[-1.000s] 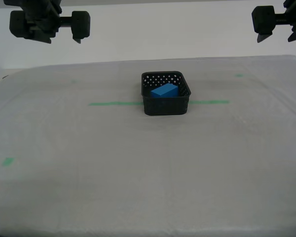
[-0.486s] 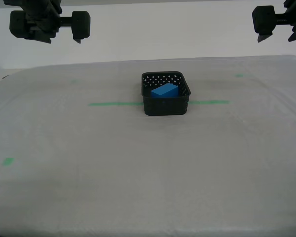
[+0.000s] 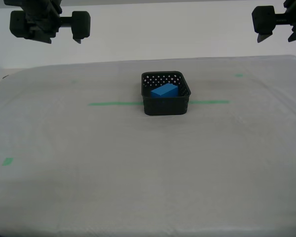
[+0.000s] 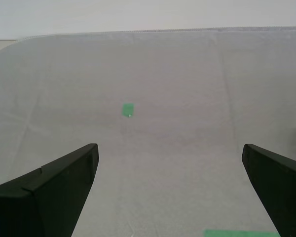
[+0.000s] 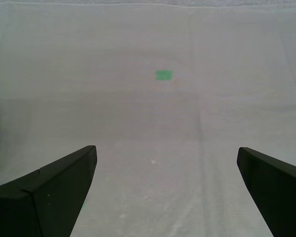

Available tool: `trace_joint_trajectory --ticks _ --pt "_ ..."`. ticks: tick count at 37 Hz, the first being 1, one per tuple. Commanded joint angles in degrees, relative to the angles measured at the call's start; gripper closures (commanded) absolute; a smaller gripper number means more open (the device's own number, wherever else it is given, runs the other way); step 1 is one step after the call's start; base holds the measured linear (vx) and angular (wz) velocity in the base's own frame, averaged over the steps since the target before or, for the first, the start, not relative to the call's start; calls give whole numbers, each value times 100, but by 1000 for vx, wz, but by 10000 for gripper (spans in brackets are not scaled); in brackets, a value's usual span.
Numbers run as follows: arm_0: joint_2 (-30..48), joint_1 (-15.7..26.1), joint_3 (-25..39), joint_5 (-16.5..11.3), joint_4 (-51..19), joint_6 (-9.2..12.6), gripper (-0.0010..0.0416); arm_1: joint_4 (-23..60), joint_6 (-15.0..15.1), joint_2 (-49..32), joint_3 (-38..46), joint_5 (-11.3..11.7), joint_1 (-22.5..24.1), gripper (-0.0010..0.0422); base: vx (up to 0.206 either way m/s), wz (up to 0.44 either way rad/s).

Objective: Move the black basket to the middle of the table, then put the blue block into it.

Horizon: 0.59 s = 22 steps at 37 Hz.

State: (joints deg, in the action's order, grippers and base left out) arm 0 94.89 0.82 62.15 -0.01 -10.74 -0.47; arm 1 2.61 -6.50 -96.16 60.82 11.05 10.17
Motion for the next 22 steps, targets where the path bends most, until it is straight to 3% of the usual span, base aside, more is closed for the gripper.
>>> trace_joint_trajectory --ticks 1,22 --pt "-2 -2 4 0 2 0 7 -15 7 2 2 26 -2 12 0 0" --pt "-2 -2 4 0 2 0 7 -15 7 2 2 26 -2 12 0 0"
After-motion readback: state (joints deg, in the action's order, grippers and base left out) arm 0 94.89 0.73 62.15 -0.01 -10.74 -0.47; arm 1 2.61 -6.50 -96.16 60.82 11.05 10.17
